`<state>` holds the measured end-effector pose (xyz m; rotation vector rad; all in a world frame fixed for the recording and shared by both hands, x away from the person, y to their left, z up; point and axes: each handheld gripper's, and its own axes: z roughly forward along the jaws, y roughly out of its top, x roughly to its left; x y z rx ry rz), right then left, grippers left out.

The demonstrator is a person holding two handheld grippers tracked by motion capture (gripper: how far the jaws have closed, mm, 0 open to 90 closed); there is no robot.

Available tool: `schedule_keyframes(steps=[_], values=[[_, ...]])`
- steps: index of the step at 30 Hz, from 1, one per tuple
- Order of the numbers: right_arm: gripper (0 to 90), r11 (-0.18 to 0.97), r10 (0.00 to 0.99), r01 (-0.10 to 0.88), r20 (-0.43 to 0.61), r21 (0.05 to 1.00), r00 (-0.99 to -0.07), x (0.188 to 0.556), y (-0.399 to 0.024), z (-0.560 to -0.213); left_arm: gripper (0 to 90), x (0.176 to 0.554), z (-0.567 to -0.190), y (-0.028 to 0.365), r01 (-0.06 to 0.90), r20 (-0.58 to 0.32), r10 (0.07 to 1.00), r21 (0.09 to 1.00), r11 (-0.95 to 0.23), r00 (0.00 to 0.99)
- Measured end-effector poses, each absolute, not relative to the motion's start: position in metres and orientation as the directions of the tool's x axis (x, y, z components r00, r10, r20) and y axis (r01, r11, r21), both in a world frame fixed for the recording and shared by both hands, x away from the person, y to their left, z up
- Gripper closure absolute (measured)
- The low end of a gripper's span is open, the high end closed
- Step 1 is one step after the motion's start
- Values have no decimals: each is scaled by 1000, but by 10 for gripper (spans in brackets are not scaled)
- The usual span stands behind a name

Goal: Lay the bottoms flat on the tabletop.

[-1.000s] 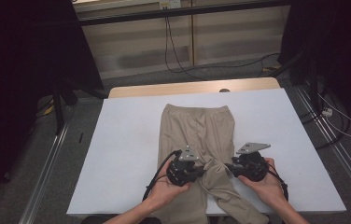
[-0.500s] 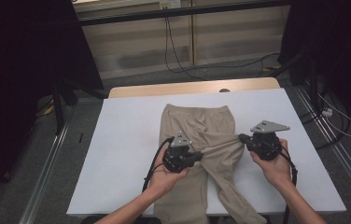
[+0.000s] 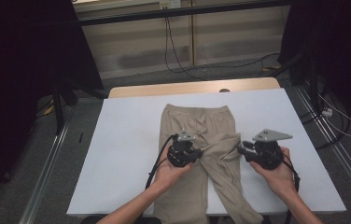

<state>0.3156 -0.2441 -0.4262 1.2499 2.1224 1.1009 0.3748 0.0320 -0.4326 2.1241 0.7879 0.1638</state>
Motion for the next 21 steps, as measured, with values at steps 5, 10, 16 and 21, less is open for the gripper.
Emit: schedule_keyframes(steps=[5, 10, 16, 21], values=[[698, 368, 801, 575, 65, 731, -595, 267, -229, -445, 714, 356, -422, 37, 426, -118, 562, 781, -456, 819], [637, 405, 759, 578, 92, 708, -644, 234, -217, -450, 693, 343, -429, 29, 406, -118, 520, 776, -483, 846], [453, 429, 733, 584, 112, 689, -671, 212, -200, -455, 642, 338, -435, 23, 391, -110, 498, 769, -506, 860], [428, 426, 735, 569, 98, 704, -671, 211, -201, -453, 650, 326, -438, 18, 356, -102, 440, 758, -546, 892]])
